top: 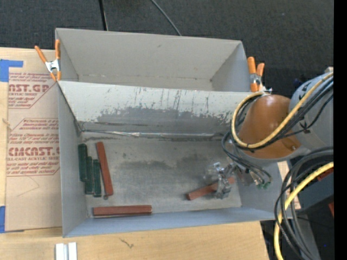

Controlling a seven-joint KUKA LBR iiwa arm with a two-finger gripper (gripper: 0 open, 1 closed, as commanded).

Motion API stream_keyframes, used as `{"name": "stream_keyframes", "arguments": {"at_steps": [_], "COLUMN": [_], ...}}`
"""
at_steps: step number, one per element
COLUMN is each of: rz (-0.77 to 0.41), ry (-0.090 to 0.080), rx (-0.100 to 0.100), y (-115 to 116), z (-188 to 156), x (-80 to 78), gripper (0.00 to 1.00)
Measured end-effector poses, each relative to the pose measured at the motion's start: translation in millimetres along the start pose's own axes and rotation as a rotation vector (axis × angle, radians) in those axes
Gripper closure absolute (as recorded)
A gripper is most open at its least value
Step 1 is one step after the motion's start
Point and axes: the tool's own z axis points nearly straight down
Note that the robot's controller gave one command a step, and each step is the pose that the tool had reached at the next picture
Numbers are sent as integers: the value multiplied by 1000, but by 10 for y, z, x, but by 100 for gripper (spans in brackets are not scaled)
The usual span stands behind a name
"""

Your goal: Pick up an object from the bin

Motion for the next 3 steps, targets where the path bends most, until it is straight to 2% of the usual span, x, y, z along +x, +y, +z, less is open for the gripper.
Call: {"name": "stream_keyframes", "arguments": {"at_steps": [1,3], "rz": [0,0], "ry": [3,-4], "rx": [-1,2], "y": [5,5], "z": [-131,-462], "x": [5,-7], "gripper": [100,100]}}
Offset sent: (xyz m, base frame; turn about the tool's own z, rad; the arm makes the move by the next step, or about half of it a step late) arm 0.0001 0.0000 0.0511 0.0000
